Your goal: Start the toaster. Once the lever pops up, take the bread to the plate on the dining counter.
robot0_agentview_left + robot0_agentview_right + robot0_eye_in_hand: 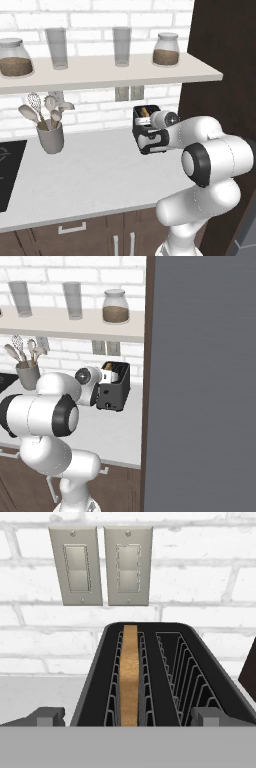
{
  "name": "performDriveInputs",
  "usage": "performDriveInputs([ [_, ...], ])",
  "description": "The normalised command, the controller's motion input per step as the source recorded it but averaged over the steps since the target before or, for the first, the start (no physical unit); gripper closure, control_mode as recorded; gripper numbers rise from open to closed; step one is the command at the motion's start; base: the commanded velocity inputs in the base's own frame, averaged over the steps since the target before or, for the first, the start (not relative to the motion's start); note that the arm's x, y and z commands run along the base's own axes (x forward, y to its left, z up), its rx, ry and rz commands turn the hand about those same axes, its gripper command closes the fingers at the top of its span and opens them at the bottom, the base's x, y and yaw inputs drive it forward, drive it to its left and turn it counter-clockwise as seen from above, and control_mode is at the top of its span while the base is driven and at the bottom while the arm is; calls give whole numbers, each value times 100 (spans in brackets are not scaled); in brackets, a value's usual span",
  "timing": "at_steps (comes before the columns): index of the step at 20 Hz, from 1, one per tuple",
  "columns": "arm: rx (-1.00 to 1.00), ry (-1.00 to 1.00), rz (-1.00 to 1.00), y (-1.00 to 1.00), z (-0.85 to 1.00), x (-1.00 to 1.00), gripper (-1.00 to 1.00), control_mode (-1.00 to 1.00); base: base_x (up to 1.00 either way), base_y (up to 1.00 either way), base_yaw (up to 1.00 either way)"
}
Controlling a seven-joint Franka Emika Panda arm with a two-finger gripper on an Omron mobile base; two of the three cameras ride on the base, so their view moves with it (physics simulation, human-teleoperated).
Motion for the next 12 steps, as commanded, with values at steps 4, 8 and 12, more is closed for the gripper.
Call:
performDriveInputs([
  [4,0,0,0,0,0,0,-100,-100,0,0,0],
  [8,0,0,0,0,0,0,-100,-100,0,0,0],
  [12,0,0,0,0,0,0,-100,-100,0,0,0],
])
